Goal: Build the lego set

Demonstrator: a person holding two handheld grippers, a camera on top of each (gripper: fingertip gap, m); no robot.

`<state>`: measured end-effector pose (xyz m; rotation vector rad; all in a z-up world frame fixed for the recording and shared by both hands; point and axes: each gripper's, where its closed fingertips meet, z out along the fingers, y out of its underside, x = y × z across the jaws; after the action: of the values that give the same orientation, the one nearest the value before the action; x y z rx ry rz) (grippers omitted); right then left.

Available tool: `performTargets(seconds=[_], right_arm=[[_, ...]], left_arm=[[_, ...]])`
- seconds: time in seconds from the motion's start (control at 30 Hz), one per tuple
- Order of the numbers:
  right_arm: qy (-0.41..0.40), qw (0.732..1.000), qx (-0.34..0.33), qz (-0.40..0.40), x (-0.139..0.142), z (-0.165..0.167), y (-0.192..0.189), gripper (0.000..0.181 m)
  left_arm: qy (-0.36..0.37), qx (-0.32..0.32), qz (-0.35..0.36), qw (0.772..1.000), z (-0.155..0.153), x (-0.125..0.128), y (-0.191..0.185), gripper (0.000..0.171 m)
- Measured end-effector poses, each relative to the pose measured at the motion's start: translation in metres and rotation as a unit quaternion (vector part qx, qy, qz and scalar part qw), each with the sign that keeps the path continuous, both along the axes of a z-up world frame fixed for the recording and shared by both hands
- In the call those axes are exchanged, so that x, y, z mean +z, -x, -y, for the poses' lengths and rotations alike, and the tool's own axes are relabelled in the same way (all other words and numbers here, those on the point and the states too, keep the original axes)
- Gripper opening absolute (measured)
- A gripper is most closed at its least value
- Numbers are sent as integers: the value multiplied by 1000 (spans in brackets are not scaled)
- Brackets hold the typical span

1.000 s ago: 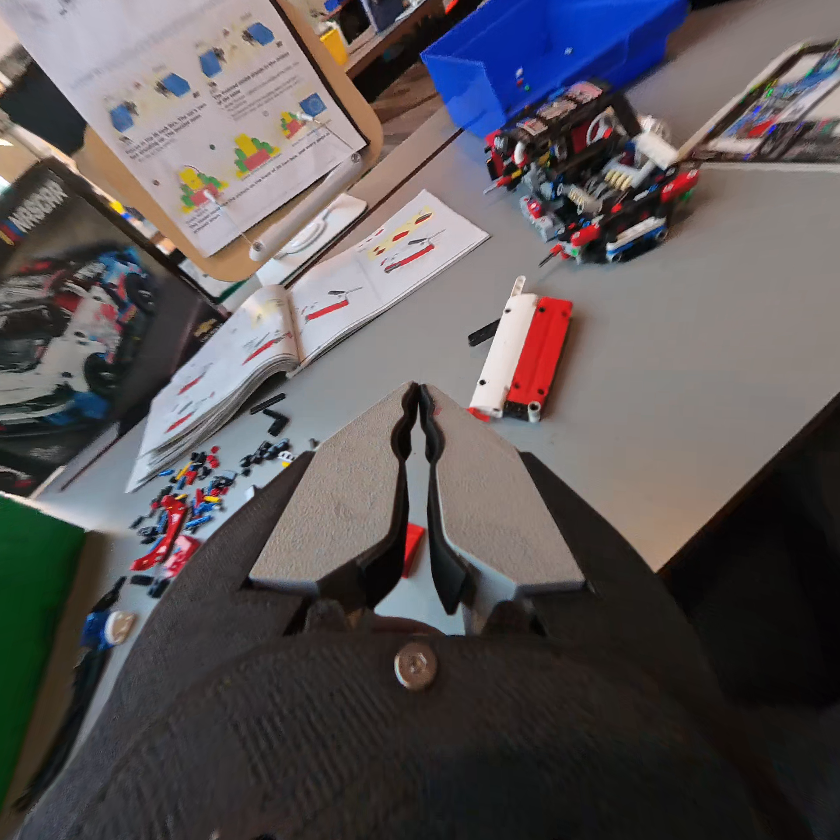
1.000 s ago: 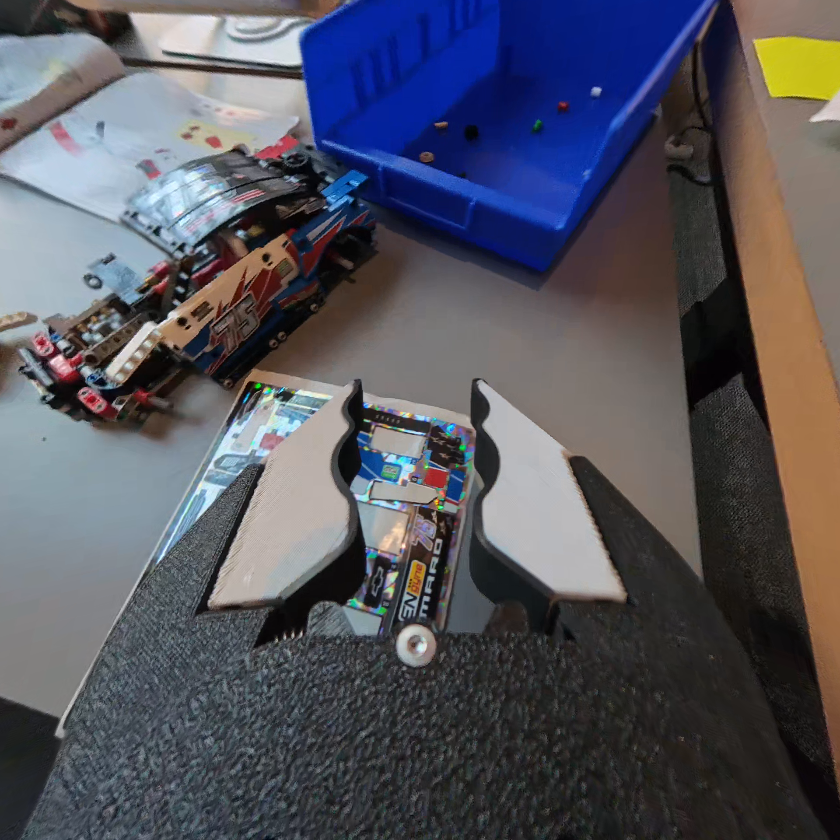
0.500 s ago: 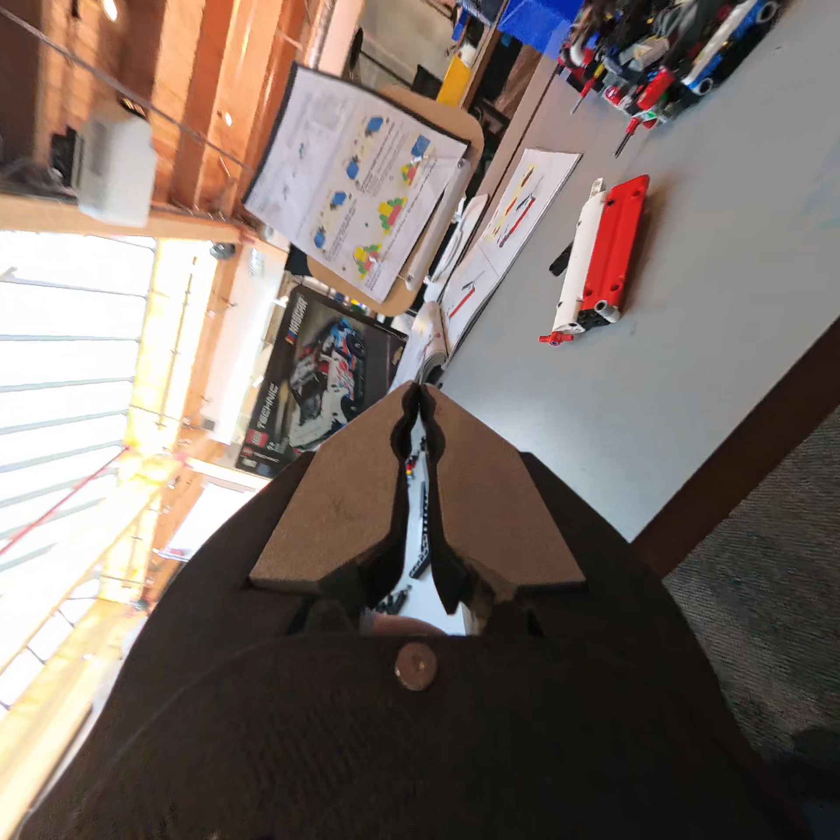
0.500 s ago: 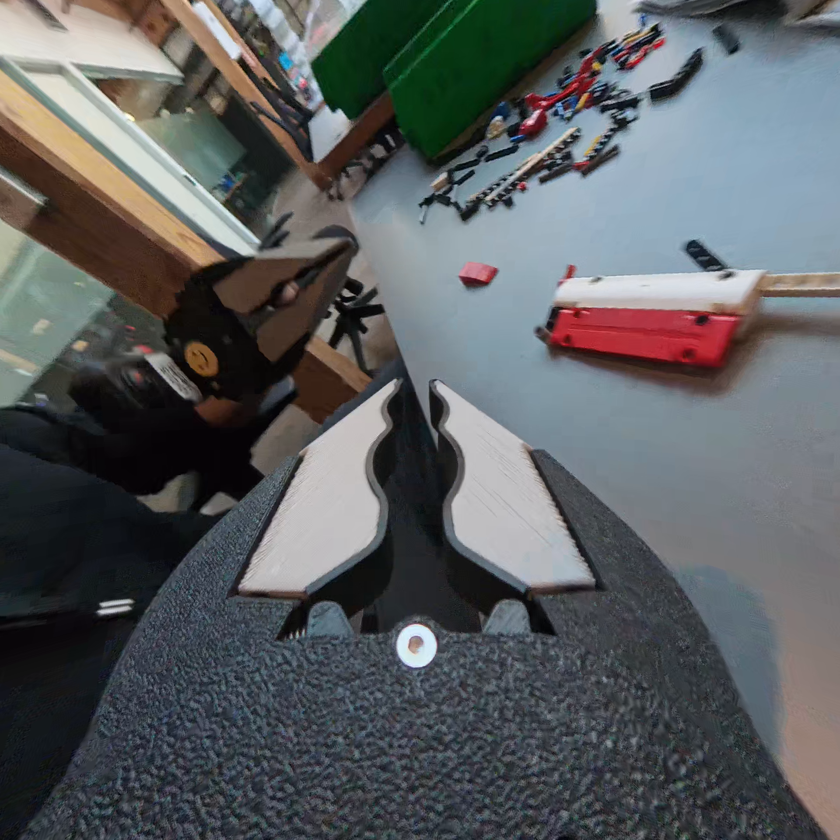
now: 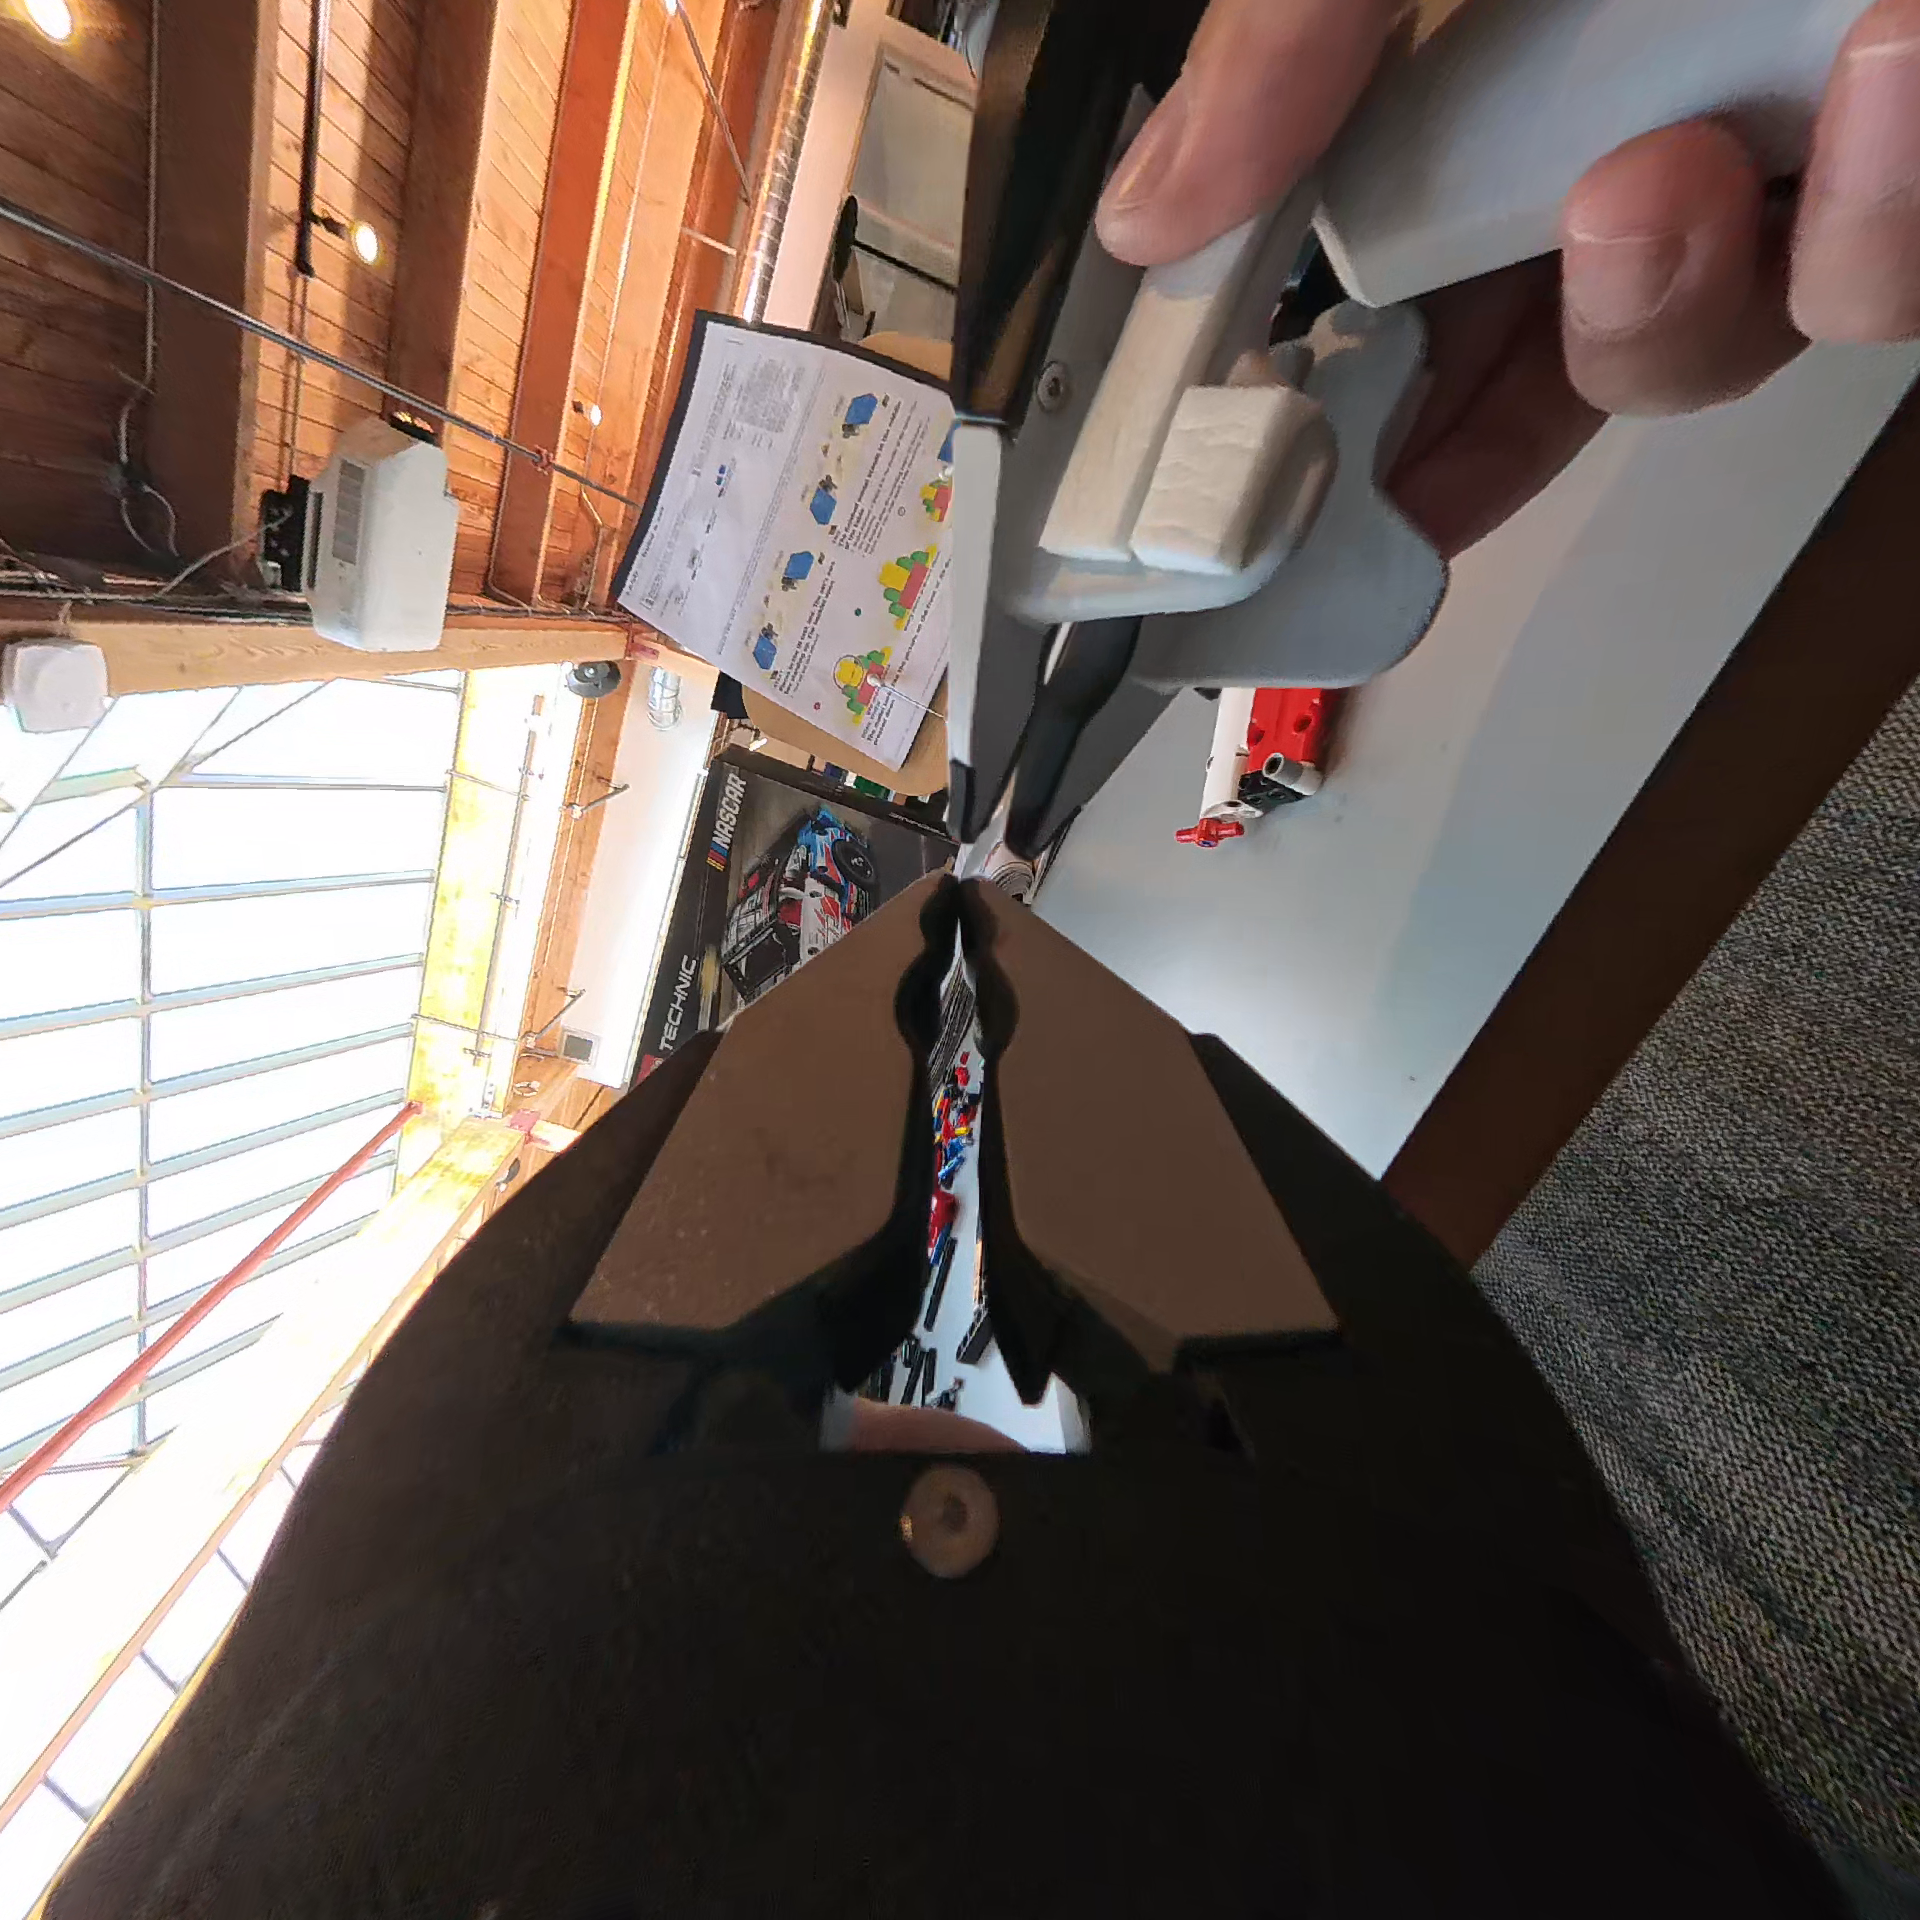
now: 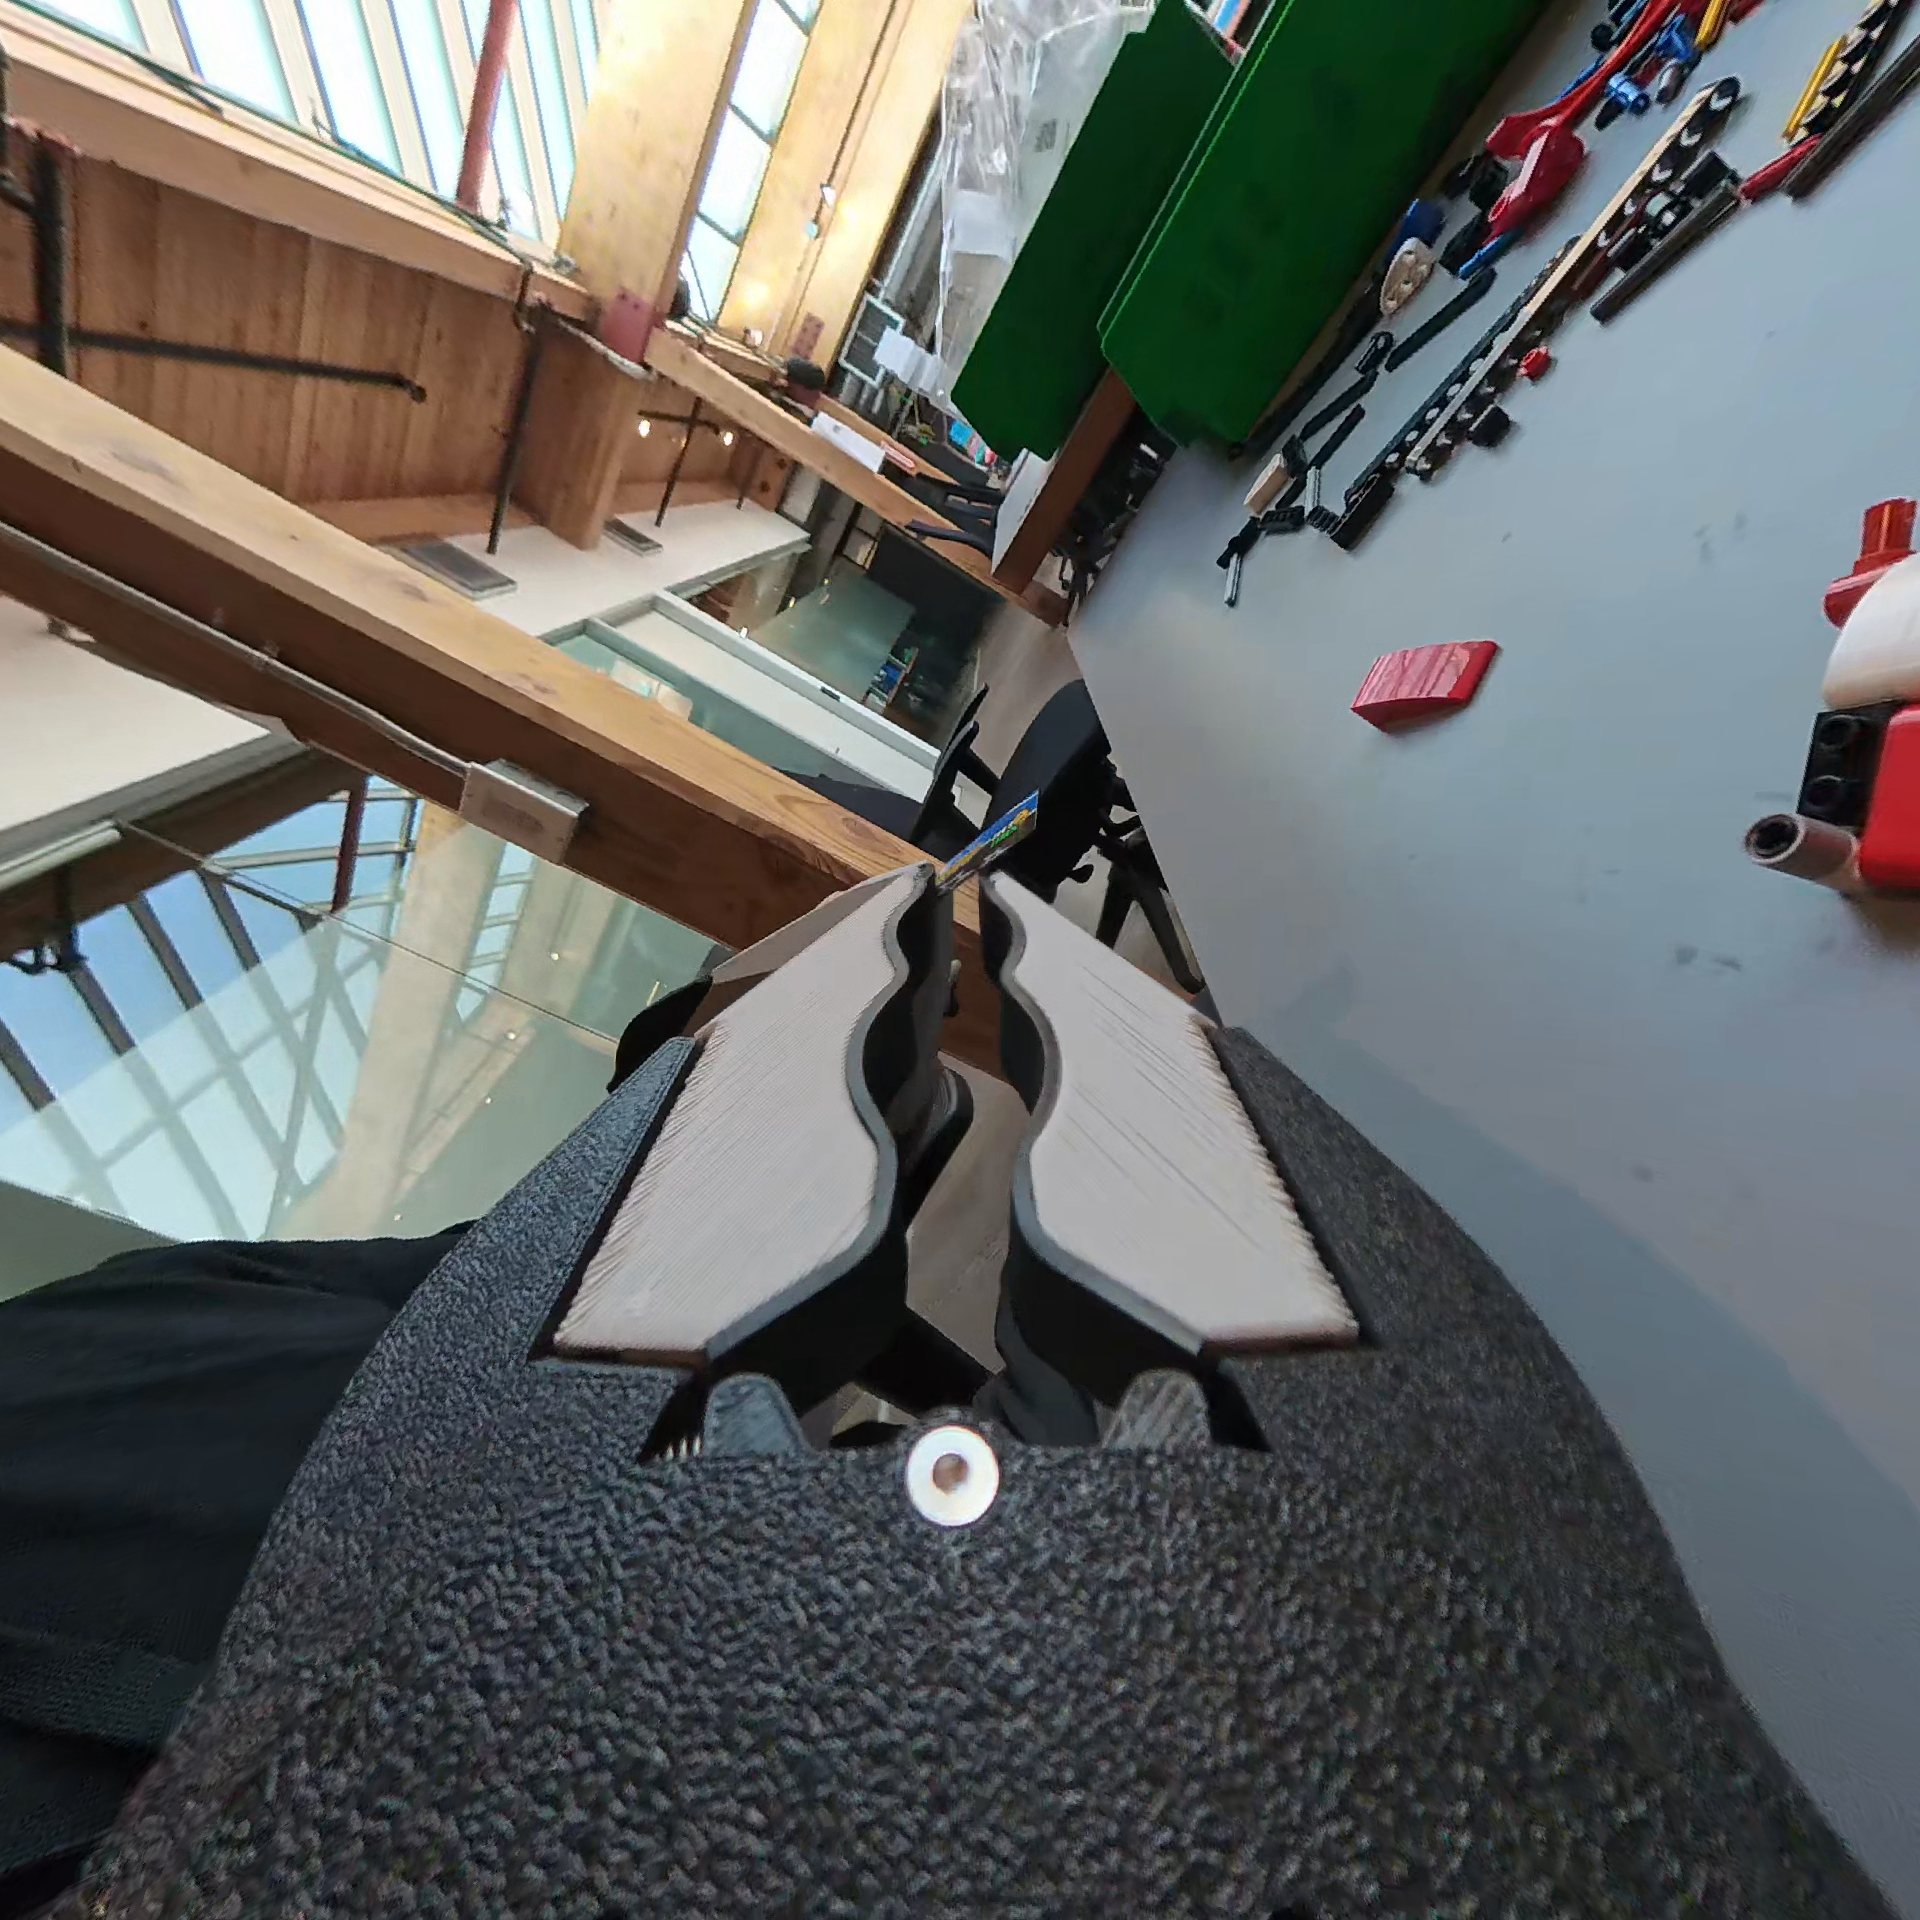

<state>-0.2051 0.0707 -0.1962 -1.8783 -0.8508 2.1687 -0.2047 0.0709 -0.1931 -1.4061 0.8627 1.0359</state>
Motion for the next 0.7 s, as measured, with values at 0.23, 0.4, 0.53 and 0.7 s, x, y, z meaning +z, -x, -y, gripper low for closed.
performTargets(seconds=[0.23, 0.4, 0.53, 0.7], right_arm=[[9, 1000, 1, -11, -1, -1, -1, 0], [-14, 1000, -4, -9, -3, -1, -3, 0], [-48, 999, -16, 8, -11, -5, -5, 0], [-52, 998, -27, 21, -21, -8, -9, 0]], left_arm=[[9, -5, 2, 1000, -2, -5, -2, 0], [14, -16, 33, 999, -2, -7, -5, 0], [15, -23, 109, 994, -3, -7, -4, 18], [31, -26, 230, 972, -5, -7, 3, 48]])
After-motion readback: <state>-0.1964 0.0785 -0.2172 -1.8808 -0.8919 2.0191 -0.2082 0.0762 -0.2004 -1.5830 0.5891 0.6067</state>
